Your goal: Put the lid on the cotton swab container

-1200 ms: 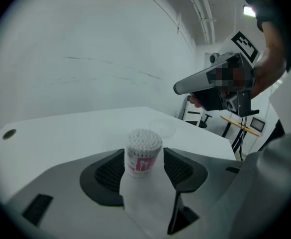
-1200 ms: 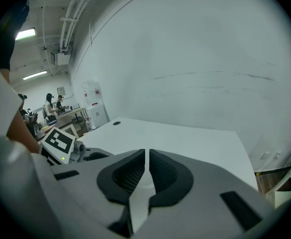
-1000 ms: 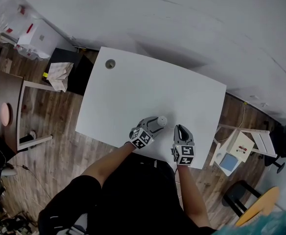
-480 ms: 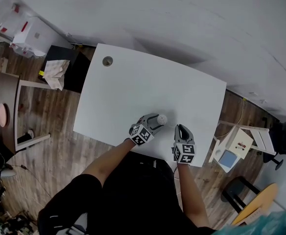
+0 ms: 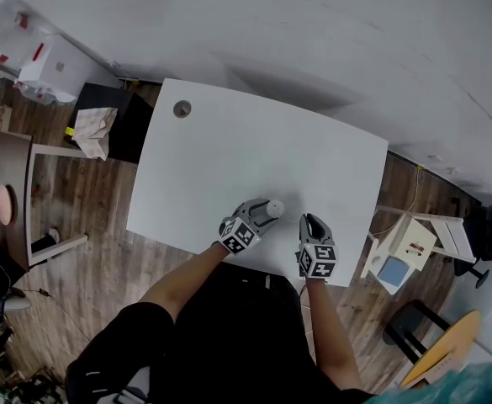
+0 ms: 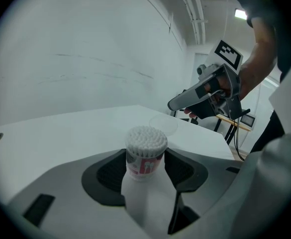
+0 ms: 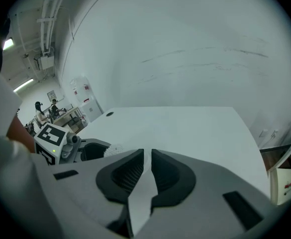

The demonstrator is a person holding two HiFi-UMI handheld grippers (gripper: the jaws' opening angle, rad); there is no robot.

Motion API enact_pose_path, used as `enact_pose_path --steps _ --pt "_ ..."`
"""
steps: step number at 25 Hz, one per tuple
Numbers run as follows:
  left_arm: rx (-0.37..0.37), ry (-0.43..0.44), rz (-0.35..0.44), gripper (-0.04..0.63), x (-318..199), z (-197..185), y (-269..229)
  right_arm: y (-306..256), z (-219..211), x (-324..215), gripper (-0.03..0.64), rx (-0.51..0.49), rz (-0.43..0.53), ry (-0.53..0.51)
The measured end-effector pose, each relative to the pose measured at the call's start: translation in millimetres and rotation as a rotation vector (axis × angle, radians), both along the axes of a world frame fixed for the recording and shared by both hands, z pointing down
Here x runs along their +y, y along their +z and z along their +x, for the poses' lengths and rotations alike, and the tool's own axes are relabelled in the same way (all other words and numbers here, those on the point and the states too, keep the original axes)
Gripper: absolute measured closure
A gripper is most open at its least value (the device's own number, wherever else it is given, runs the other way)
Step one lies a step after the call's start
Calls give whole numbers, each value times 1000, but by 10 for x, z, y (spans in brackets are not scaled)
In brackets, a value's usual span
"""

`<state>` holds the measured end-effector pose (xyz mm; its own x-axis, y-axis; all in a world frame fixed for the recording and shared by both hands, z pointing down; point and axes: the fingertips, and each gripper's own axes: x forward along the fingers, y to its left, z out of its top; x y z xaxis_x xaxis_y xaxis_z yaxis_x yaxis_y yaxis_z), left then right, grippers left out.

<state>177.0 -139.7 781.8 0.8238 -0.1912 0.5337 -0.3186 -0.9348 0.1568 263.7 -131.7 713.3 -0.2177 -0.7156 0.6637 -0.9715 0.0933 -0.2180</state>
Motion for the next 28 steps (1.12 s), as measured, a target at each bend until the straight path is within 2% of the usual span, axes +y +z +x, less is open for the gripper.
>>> enact_pose_path --steps 5,7,12,16,19,23,28 --pt "2 -6 0 348 31 -44 -15 29 -120 -24 559 29 -7 -76" --pt "-1 -5 2 348 46 -45 -9 79 -152 -28 532 10 -22 -86" --pt "-11 -6 7 348 52 -50 -3 170 -94 -48 528 -59 -45 -38" --pt "-18 -13 13 348 61 -79 -3 251 -193 -21 528 -61 -76 -110" --pt "-21 -25 12 348 62 -77 3 307 -203 -13 528 -101 -95 -99" --pt "-32 -36 9 348 70 -74 4 259 -182 -11 528 -138 -85 -80" --pt "-40 -40 10 348 94 -81 -4 47 -229 -4 528 -174 -26 -92"
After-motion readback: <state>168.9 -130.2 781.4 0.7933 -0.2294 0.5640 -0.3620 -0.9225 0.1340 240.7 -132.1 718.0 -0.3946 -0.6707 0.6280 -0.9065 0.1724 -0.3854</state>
